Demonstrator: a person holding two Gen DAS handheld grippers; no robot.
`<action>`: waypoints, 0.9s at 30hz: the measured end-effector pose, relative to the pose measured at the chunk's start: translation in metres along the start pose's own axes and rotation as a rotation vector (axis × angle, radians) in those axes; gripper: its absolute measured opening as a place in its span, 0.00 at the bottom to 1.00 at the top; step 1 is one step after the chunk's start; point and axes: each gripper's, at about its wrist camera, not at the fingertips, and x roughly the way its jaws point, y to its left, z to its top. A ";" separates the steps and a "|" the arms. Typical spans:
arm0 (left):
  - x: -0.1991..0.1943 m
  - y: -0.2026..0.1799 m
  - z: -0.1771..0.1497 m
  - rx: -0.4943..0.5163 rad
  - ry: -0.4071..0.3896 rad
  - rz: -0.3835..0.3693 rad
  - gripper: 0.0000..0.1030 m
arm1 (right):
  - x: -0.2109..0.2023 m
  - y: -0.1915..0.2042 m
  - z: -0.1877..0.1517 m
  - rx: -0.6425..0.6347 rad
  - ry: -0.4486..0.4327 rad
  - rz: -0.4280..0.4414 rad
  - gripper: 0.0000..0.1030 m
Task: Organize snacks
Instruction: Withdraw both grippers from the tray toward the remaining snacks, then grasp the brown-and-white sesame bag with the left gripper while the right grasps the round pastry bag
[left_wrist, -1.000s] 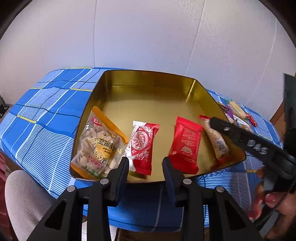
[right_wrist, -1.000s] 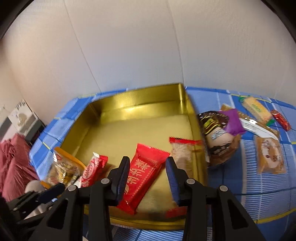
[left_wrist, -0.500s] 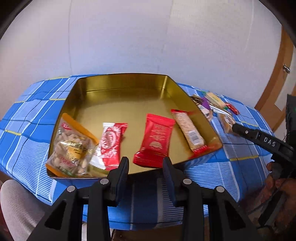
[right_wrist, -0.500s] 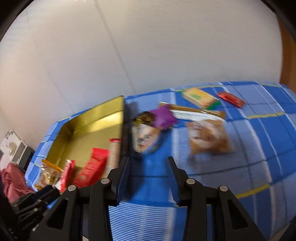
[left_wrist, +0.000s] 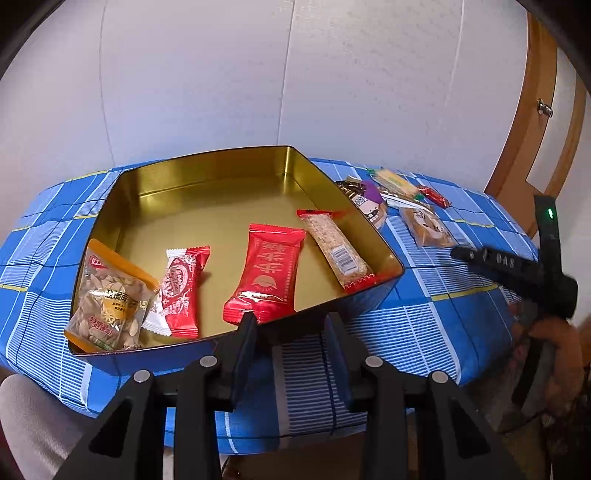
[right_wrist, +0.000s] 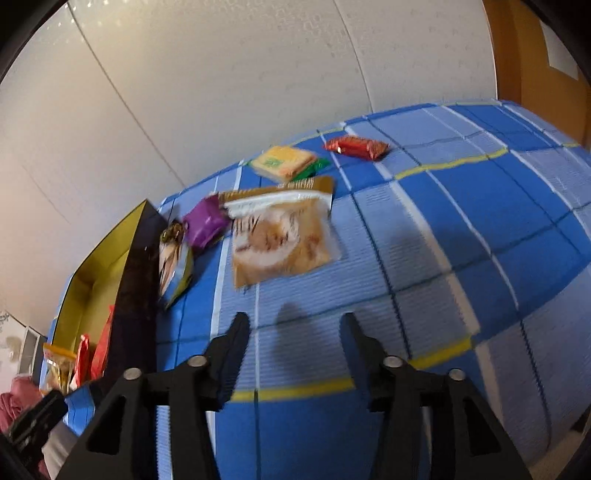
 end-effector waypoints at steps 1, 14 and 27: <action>0.000 -0.001 -0.001 0.003 0.001 0.000 0.37 | 0.001 0.002 0.006 -0.005 -0.006 -0.001 0.68; 0.000 -0.002 -0.003 0.004 0.022 0.005 0.37 | 0.058 0.041 0.053 -0.174 0.075 -0.081 0.82; 0.003 -0.020 0.009 0.046 0.027 -0.020 0.37 | 0.057 0.029 0.035 -0.259 0.038 -0.117 0.62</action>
